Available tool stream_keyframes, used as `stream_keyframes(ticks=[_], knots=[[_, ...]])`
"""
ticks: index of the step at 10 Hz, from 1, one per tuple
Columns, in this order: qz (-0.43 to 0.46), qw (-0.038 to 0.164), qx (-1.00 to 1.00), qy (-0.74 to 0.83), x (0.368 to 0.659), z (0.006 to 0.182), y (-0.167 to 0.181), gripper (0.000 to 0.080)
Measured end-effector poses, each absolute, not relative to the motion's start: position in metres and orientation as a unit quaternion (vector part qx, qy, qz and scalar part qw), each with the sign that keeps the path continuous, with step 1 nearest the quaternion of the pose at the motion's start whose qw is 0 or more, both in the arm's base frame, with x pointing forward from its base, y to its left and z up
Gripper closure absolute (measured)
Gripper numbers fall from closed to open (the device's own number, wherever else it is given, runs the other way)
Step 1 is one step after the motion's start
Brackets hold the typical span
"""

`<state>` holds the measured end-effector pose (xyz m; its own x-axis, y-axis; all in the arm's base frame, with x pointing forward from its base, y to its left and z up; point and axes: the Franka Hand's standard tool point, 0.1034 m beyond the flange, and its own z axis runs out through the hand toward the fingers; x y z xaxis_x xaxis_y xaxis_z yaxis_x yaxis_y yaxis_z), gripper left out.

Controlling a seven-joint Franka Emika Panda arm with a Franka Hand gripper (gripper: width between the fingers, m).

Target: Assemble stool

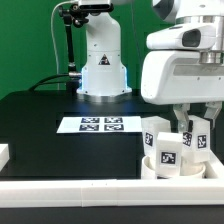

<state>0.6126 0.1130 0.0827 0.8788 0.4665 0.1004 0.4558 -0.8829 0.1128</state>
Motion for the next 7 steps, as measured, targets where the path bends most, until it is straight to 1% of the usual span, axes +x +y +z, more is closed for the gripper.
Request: stream_keyframes(ticks=[2, 6, 7], knots=[[0.065, 0.036, 0.984, 0.160, 0.612, 0.082, 0.111, 0.0462], [0.069, -0.011, 0.997, -0.036, 0.617, 0.082, 0.086, 0.0459], [0.068, -0.013, 0.995, -0.069, 0.617, 0.081, 0.082, 0.0459]])
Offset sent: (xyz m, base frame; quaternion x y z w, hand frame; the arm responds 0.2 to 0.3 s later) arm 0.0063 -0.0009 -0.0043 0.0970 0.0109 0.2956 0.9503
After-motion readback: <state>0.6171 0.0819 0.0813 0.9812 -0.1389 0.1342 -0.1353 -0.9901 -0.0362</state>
